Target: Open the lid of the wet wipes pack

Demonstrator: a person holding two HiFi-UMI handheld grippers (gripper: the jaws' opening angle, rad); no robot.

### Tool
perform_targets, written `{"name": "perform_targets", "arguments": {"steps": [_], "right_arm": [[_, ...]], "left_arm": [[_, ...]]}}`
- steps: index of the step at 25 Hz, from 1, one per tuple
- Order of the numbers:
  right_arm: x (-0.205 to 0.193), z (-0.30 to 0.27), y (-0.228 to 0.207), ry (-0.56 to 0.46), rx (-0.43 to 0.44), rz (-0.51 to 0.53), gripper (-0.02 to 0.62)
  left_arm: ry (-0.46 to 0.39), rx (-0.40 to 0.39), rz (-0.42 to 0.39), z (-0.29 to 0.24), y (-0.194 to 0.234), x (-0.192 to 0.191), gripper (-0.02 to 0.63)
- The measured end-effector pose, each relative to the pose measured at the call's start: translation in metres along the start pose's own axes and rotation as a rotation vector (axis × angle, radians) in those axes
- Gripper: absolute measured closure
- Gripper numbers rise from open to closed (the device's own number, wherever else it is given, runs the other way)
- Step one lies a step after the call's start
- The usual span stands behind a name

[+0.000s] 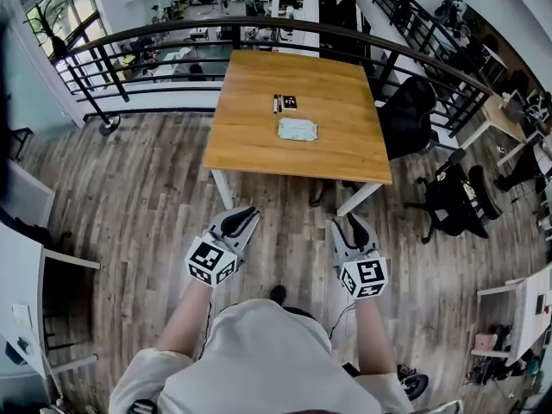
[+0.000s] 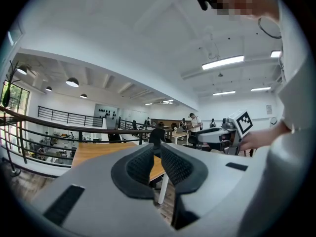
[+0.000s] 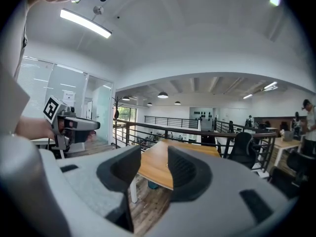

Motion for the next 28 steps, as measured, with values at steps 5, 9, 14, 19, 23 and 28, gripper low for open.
{"name": "perform_targets", "arguments": {"steps": [5, 9, 14, 19, 23, 28], "right_arm": [[-0.002, -0.017, -0.037, 0.001, 0.023, 0.002, 0.440], [-0.004, -0.030, -0.061, 0.006, 0.042, 0.003, 0.440], [-0.007, -0.051, -0.085, 0.018, 0.059, 0.003, 0.440], [-0.006, -0.072, -0.097, 0.035, 0.079, -0.008, 0.440], [-0.006, -0.090, -0.106, 0.049, 0.084, -0.011, 0.440], [-0.005, -0.120, -0.114, 0.059, 0.073, -0.012, 0.440]], "left_arm": [[-0.004, 0.024, 0.004, -0.034, 0.001, 0.005, 0.568], [0.004, 0.043, 0.010, -0.057, 0.004, 0.006, 0.568], [0.013, 0.054, 0.020, -0.082, 0.009, 0.006, 0.568], [0.039, 0.061, 0.031, -0.101, 0.021, 0.005, 0.568], [0.044, 0.062, 0.035, -0.116, 0.033, 0.007, 0.568], [0.044, 0.048, 0.037, -0.136, 0.061, 0.006, 0.568]]}}
Point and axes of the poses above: the fingertips, and each gripper's own axes: z backward along the fingers, y to its left, x out of its top, the point moved 7 cm from there along z, backward along the fingers, and after that the axes turned 5 degrees about y, right-handed, at the moved point
